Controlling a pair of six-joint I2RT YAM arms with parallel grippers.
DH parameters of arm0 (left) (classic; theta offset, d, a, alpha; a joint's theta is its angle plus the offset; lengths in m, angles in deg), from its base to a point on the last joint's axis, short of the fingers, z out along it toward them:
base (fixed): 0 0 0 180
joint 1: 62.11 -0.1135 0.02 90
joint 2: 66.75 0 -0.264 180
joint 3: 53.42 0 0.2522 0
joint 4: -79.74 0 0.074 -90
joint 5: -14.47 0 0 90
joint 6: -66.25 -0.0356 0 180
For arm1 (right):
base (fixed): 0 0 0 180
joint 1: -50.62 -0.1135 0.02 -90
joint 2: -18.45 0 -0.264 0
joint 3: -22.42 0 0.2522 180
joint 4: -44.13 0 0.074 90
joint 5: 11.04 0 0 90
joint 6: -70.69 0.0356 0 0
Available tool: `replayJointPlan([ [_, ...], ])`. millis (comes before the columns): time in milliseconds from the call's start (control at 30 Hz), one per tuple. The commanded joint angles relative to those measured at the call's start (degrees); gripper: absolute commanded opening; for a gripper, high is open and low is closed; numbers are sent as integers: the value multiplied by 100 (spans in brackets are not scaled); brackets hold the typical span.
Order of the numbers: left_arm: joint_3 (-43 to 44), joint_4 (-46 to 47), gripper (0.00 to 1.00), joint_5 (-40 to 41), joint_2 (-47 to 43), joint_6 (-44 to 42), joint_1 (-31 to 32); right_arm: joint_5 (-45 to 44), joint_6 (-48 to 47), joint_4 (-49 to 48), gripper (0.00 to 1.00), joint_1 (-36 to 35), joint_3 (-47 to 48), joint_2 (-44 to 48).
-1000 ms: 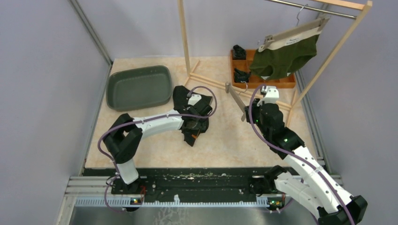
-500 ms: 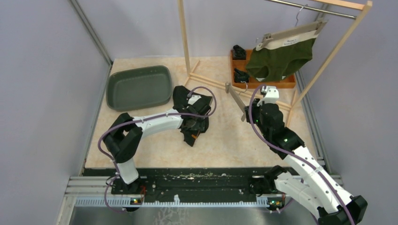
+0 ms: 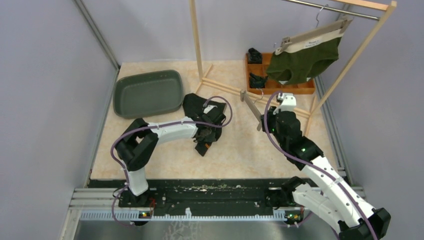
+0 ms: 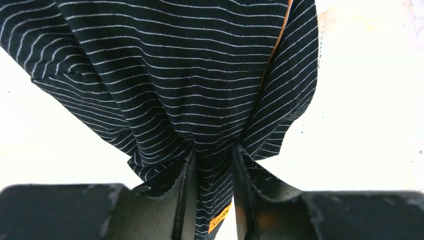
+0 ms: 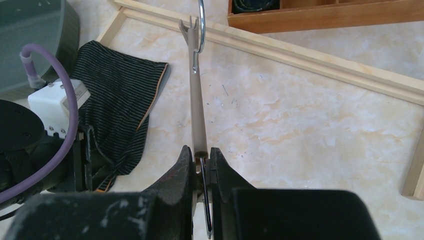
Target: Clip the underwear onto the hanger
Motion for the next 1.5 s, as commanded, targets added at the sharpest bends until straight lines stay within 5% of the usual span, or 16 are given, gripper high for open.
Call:
replayJointPlan([
  [0, 33, -96, 31, -81, -56, -99, -51, -40, 57, -349, 0, 58, 55, 99],
  [233, 359, -83, 29, -47, -565, -147, -189, -42, 58, -350, 0, 60, 82, 90],
  [533, -349, 1682, 0, -1725, -1429, 148, -1011, -20, 50, -366, 0, 58, 124, 119],
  [1000, -983, 3287, 14, -3511, -1044, 614, -1586, -4, 32, -401, 0, 58, 127, 95],
  [1467, -1644, 4128, 32, -4230, -590, 849, -1739, -57, 76, -331, 0, 60, 23, 213],
])
